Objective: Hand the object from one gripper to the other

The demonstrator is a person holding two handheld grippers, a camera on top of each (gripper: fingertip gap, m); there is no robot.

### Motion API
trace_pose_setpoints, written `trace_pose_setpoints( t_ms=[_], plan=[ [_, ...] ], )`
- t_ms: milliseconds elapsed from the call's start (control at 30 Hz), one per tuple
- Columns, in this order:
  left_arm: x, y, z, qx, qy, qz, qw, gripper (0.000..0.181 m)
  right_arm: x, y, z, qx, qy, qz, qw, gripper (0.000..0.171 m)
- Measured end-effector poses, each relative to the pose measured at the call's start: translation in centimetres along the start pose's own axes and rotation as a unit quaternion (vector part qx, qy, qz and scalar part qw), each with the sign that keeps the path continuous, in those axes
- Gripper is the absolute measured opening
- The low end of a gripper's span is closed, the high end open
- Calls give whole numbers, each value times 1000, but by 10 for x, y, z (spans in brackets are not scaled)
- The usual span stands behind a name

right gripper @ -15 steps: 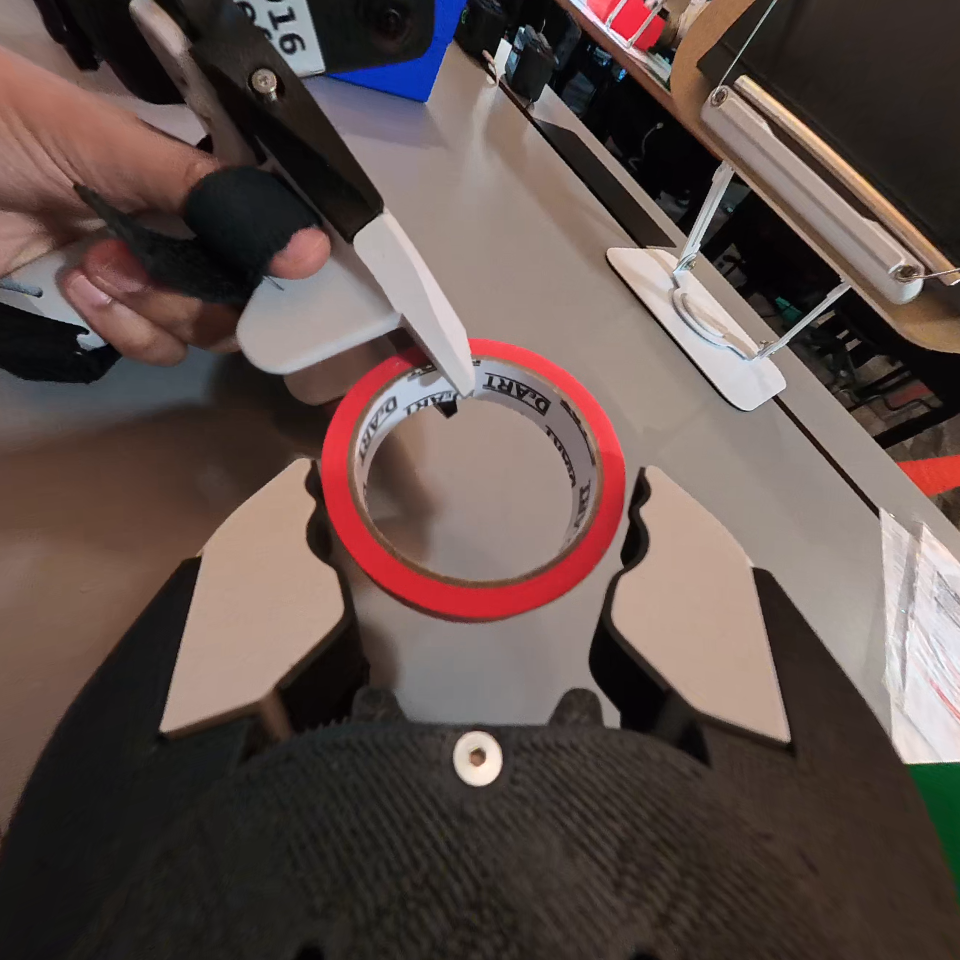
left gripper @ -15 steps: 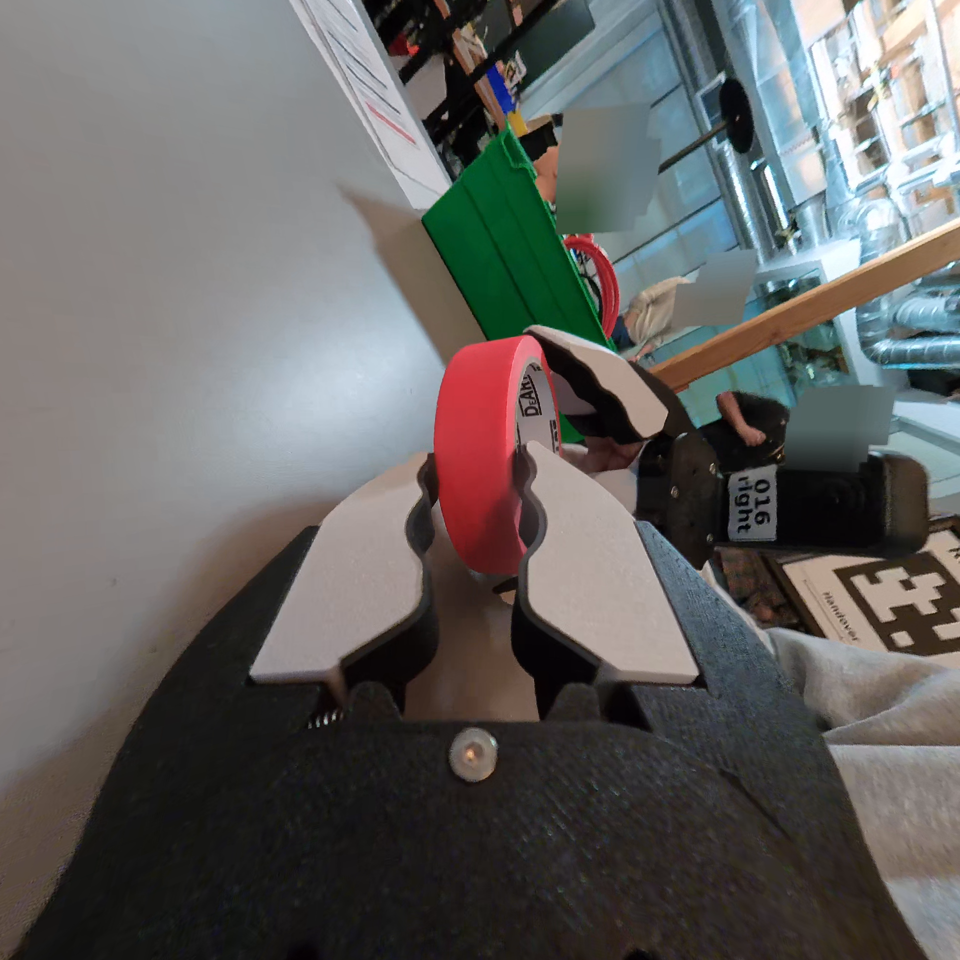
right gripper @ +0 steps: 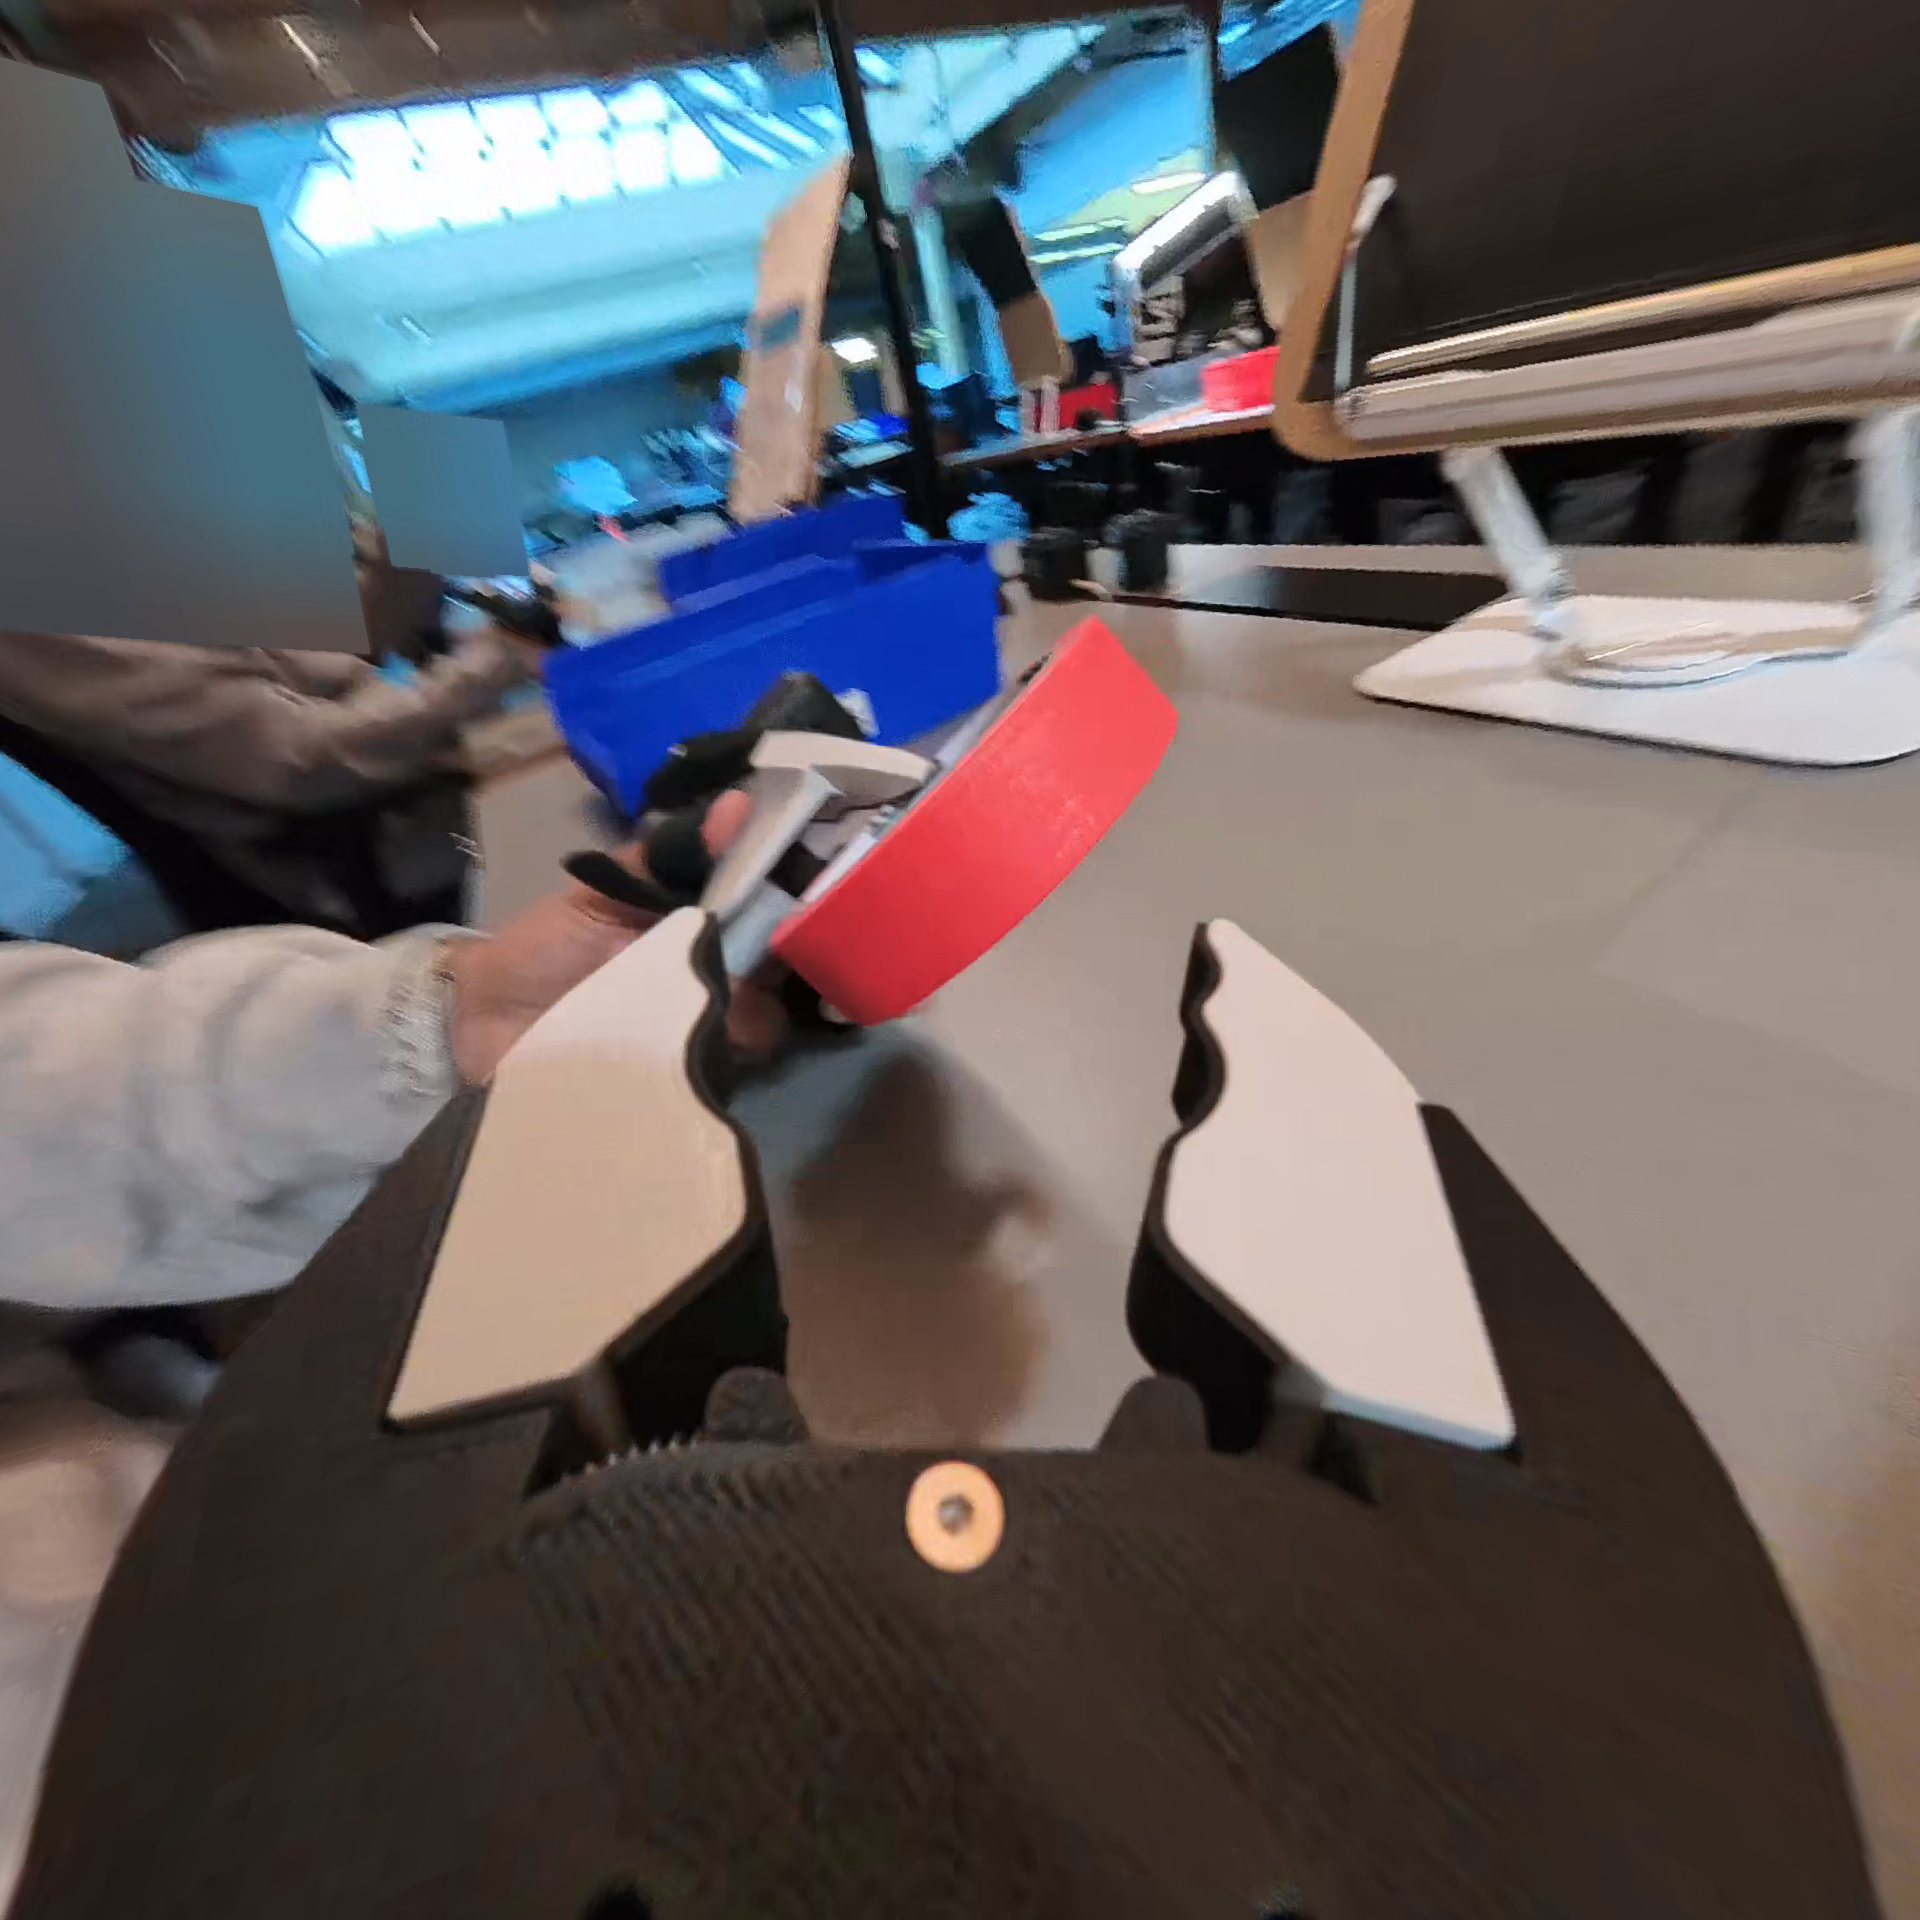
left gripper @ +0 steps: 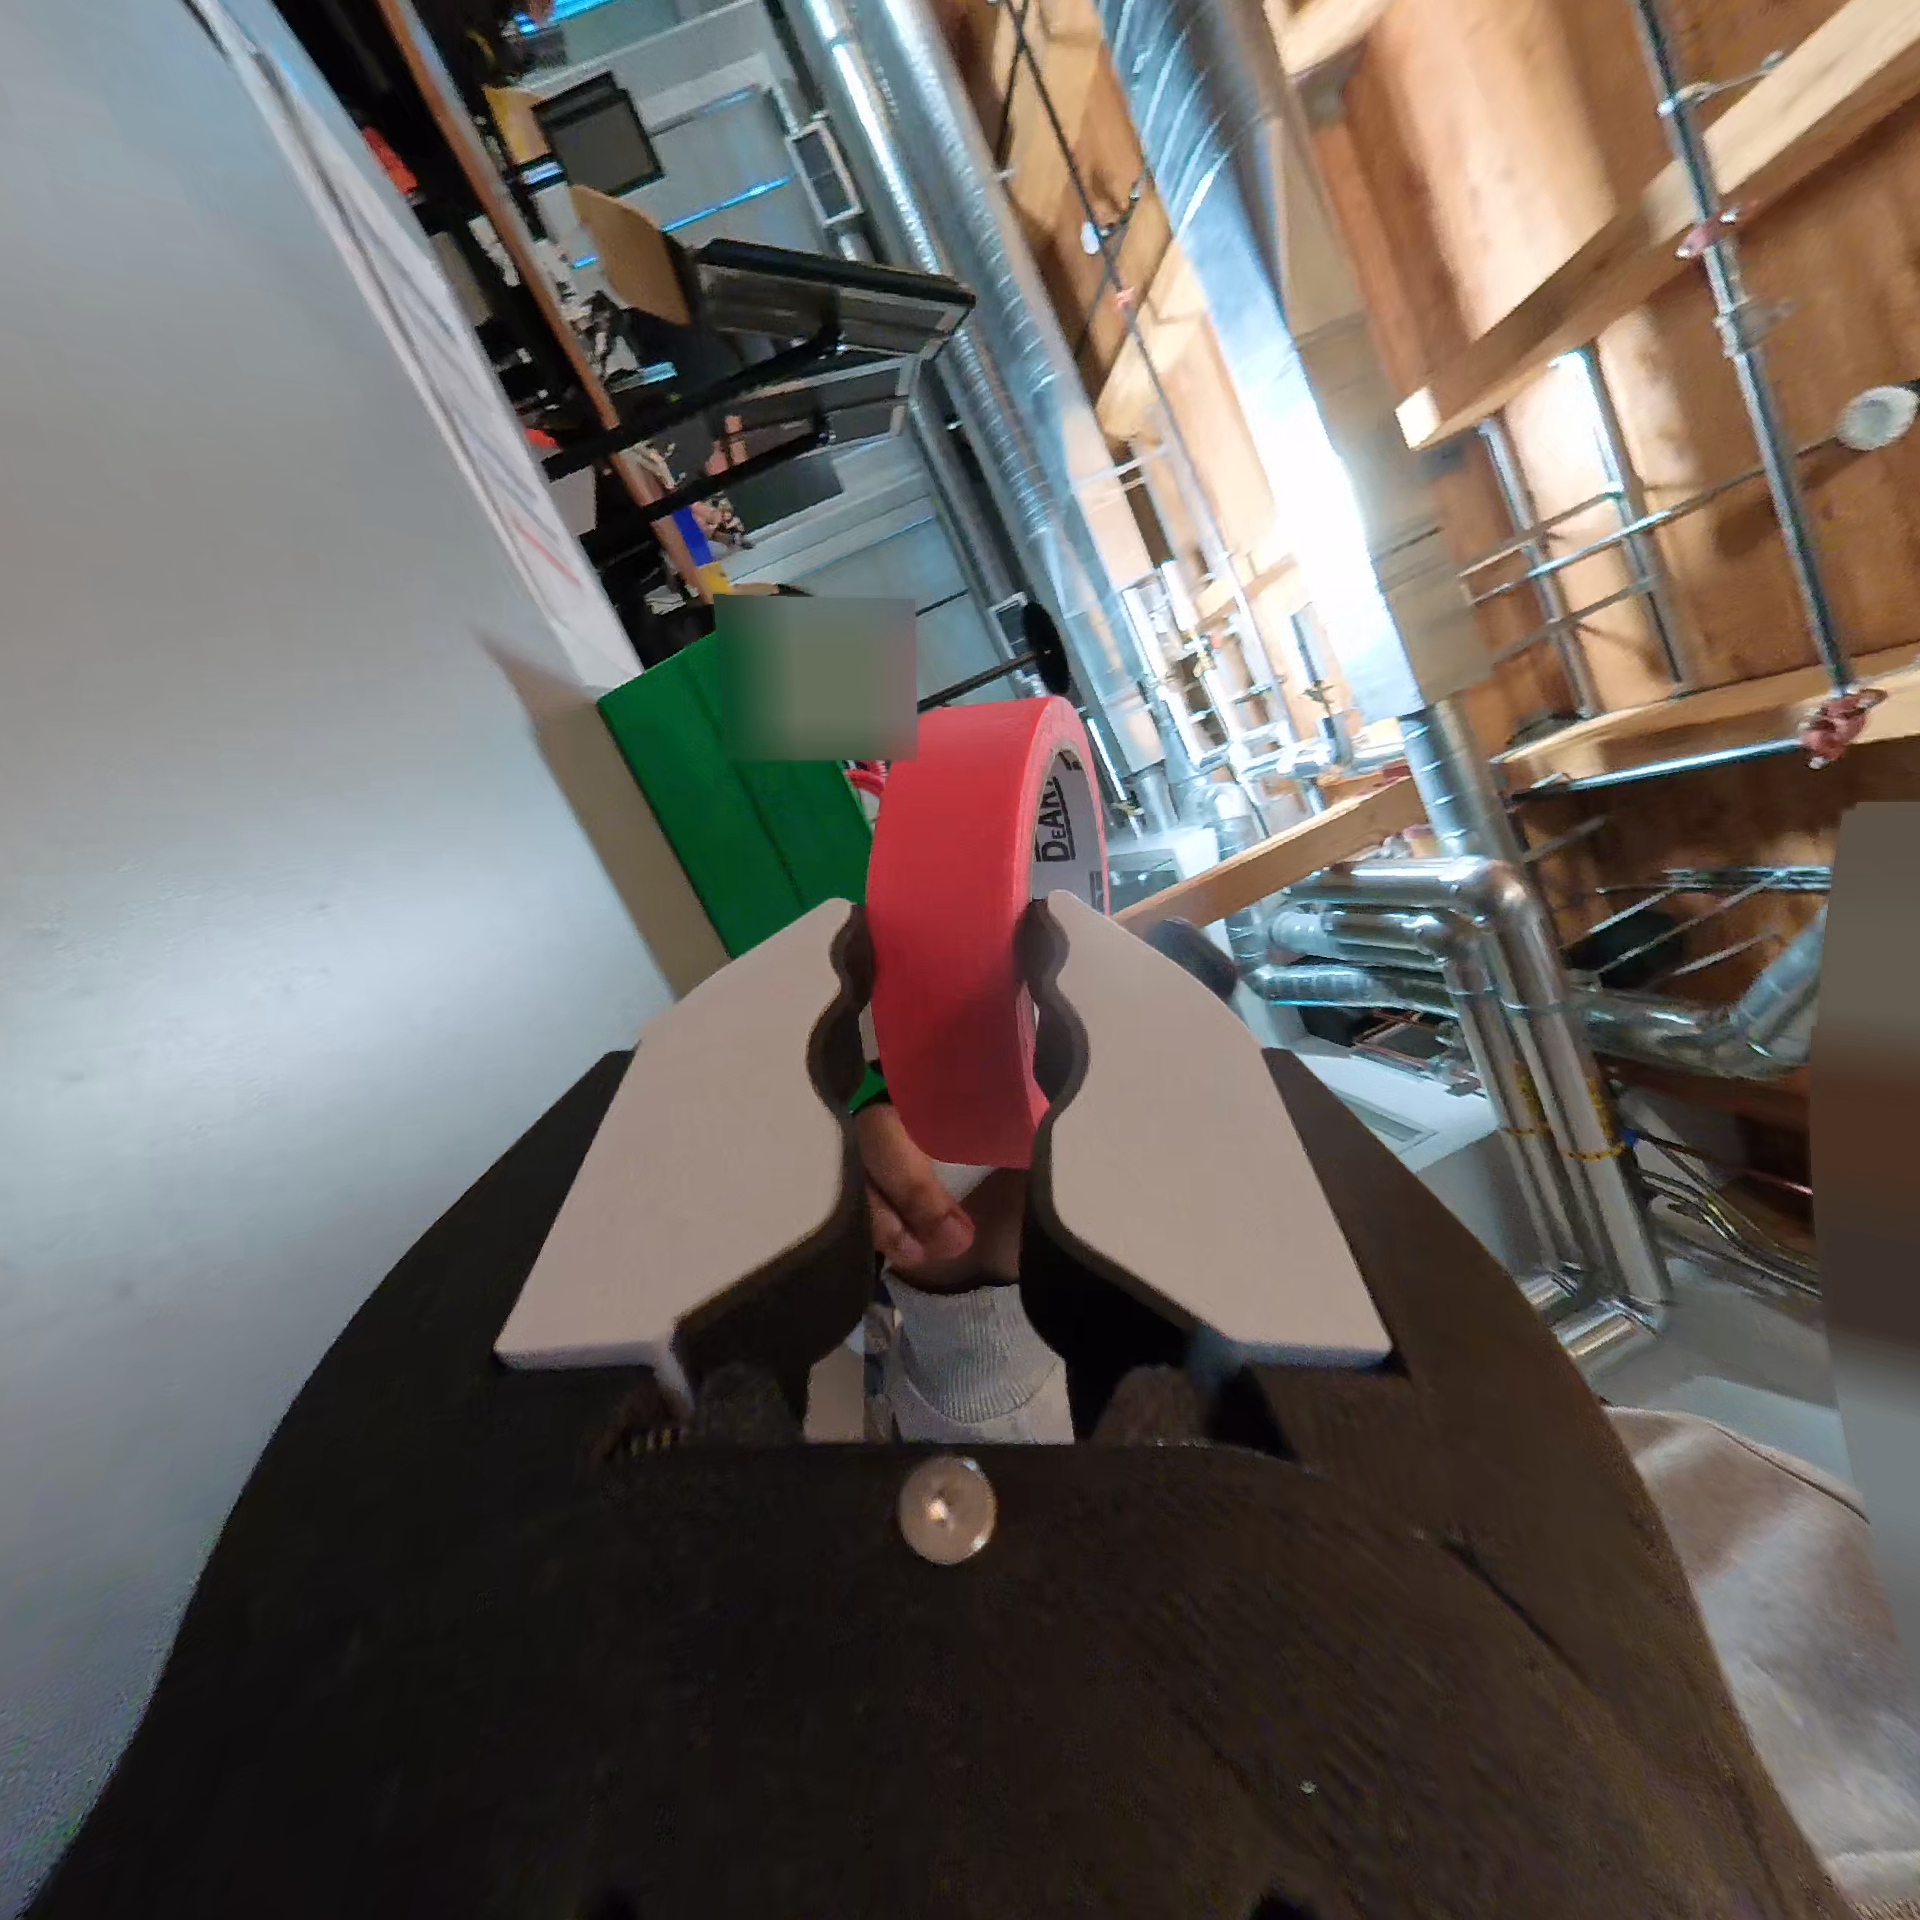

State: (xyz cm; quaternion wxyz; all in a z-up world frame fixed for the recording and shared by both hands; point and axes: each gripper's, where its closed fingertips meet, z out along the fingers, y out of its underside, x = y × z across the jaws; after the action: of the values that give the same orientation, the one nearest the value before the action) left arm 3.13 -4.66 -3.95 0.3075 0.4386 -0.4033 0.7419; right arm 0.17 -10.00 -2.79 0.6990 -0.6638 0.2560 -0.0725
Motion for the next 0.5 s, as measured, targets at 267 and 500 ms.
trace_pose_setpoints(
  t_ms=[267,500],
  plan=[
    [24,12,8,-25,66,18,997,28,-40,-15,-6,35,-168,138,975,44],
    [26,28,15,-55,85,-3,995,29,-44,-29,-16,69,-201,149,966,30]
  ],
)
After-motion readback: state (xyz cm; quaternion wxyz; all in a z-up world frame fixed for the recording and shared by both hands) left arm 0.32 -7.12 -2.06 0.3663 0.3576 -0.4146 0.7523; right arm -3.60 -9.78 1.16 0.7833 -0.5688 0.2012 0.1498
